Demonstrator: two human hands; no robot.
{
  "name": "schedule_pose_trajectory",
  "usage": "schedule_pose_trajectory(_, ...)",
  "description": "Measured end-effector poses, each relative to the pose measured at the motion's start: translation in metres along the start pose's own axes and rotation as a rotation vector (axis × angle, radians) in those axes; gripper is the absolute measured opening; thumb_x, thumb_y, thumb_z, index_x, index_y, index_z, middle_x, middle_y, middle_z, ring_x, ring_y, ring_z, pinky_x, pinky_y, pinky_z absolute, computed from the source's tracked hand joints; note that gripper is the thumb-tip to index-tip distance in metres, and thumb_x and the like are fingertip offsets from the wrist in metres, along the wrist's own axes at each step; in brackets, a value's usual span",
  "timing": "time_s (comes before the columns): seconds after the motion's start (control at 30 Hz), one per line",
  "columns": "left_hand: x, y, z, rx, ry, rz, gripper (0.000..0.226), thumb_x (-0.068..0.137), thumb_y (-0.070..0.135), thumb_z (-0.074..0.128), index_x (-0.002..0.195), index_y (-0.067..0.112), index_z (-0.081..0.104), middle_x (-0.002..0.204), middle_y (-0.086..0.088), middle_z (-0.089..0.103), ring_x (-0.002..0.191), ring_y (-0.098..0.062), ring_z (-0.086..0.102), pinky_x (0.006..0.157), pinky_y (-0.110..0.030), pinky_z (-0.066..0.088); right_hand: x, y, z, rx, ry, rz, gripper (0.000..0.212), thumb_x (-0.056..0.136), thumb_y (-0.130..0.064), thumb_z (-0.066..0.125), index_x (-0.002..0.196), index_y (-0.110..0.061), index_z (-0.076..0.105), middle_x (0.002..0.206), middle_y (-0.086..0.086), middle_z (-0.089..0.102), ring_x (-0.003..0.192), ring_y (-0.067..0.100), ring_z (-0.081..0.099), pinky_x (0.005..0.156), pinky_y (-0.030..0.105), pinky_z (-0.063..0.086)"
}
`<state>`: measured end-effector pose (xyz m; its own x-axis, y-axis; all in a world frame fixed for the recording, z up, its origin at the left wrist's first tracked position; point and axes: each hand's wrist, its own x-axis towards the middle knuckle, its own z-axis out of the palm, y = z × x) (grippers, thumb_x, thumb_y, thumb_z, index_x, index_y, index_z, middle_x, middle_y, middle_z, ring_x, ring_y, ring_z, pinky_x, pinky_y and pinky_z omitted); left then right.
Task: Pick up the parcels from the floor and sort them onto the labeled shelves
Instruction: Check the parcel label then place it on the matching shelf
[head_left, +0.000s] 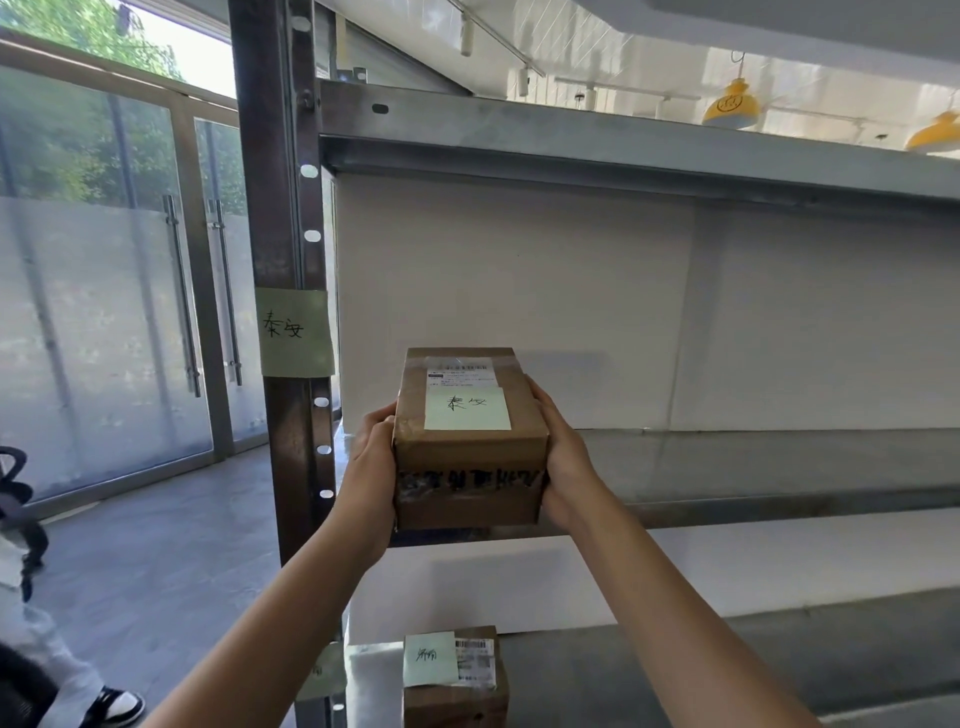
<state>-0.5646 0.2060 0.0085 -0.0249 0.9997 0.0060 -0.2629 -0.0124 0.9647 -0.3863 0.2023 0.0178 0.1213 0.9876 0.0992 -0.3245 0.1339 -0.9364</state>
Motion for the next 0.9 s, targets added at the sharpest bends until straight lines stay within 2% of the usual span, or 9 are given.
schedule_pose_trajectory(0.1, 0.006, -0.004, 0.001, -0.001, 0.021, -0.022, 0.032, 0.105, 0.046, 0.031, 0.126, 0.044, 0.055, 0.128, -0.011, 0.060, 0.113, -0.035, 0.060, 0.068, -0.043, 0.055, 0.006, 0.005, -0.003, -0.007, -0.010, 0.012, 0.034, 0.107, -0.025, 0.040, 0.100, -0.040, 0.070, 0.083, -0.006, 0.080, 0.072, 0.011, 0.076, 0.063, 0.028, 0.060)
schedule_pose_trajectory(0.27, 0.016, -0.007, 0.004, -0.010, 0.044, -0.029, 0.026, 0.105, 0.040, 0.034, 0.108, 0.045, 0.059, 0.124, -0.011, 0.062, 0.113, -0.035, 0.061, 0.081, -0.049, 0.057, 0.016, 0.011, -0.003, -0.024, 0.050, 0.019, 0.030, 0.107, -0.031, 0.042, 0.122, -0.039, 0.067, 0.103, -0.001, 0.078, 0.094, 0.020, 0.073, 0.074, 0.033, 0.059)
schedule_pose_trajectory(0.37, 0.022, -0.010, 0.004, 0.017, 0.051, -0.036, 0.028, 0.105, 0.040, 0.033, 0.098, 0.049, 0.058, 0.124, -0.011, 0.062, 0.115, -0.034, 0.060, 0.090, -0.052, 0.056, 0.022, 0.015, -0.003, -0.017, 0.065, 0.033, 0.032, 0.106, -0.033, 0.044, 0.128, -0.036, 0.066, 0.102, 0.000, 0.079, 0.100, 0.024, 0.072, 0.085, 0.038, 0.059)
schedule_pose_trajectory(0.43, 0.025, -0.013, 0.002, 0.021, 0.063, -0.059, 0.028, 0.103, 0.042, 0.034, 0.094, 0.051, 0.059, 0.123, -0.010, 0.063, 0.114, -0.035, 0.060, 0.094, -0.057, 0.055, 0.027, 0.019, -0.005, -0.016, 0.068, 0.043, 0.030, 0.106, -0.033, 0.044, 0.122, -0.036, 0.069, 0.093, -0.003, 0.081, 0.097, 0.023, 0.072, 0.086, 0.039, 0.058)
schedule_pose_trajectory(0.5, 0.028, -0.017, 0.001, 0.031, 0.080, -0.080, 0.029, 0.102, 0.044, 0.034, 0.094, 0.052, 0.061, 0.121, -0.010, 0.063, 0.112, -0.035, 0.061, 0.094, -0.058, 0.054, 0.030, 0.023, -0.007, -0.017, 0.087, 0.060, 0.028, 0.105, -0.034, 0.045, 0.114, -0.038, 0.071, 0.088, -0.005, 0.082, 0.095, 0.023, 0.073, 0.085, 0.039, 0.058)
schedule_pose_trajectory(0.57, 0.030, -0.019, 0.000, 0.048, 0.078, -0.086, 0.028, 0.102, 0.045, 0.033, 0.106, 0.050, 0.060, 0.122, -0.009, 0.062, 0.112, -0.034, 0.060, 0.094, -0.058, 0.054, 0.030, 0.025, -0.006, -0.007, 0.101, 0.087, 0.029, 0.103, -0.039, 0.049, 0.122, -0.037, 0.071, 0.099, -0.001, 0.082, 0.102, 0.027, 0.073, 0.086, 0.040, 0.059)
schedule_pose_trajectory(0.63, 0.032, -0.020, 0.000, 0.053, 0.068, -0.073, 0.028, 0.103, 0.044, 0.031, 0.115, 0.048, 0.057, 0.122, -0.009, 0.062, 0.112, -0.033, 0.060, 0.092, -0.054, 0.055, 0.033, 0.028, -0.005, -0.012, 0.121, 0.104, 0.033, 0.101, -0.043, 0.051, 0.128, -0.036, 0.068, 0.110, 0.003, 0.080, 0.107, 0.029, 0.072, 0.085, 0.039, 0.060)
schedule_pose_trajectory(0.77, 0.033, -0.019, 0.000, 0.045, 0.064, -0.060, 0.030, 0.104, 0.045, 0.032, 0.122, 0.044, 0.056, 0.115, -0.005, 0.062, 0.103, -0.028, 0.060, 0.072, -0.040, 0.052, 0.040, 0.031, -0.005, -0.034, 0.127, 0.118, 0.038, 0.099, -0.046, 0.051, 0.132, -0.033, 0.066, 0.115, 0.005, 0.079, 0.109, 0.029, 0.073, 0.079, 0.037, 0.061)
schedule_pose_trajectory(0.9, 0.031, -0.018, 0.000, 0.057, 0.043, -0.052, 0.030, 0.105, 0.047, 0.030, 0.123, 0.043, 0.054, 0.110, -0.004, 0.060, 0.098, -0.025, 0.058, 0.068, -0.038, 0.049, 0.040, 0.031, -0.004, -0.042, 0.143, 0.111, 0.039, 0.100, -0.045, 0.051, 0.134, -0.032, 0.065, 0.118, 0.007, 0.077, 0.110, 0.031, 0.072, 0.083, 0.039, 0.060)
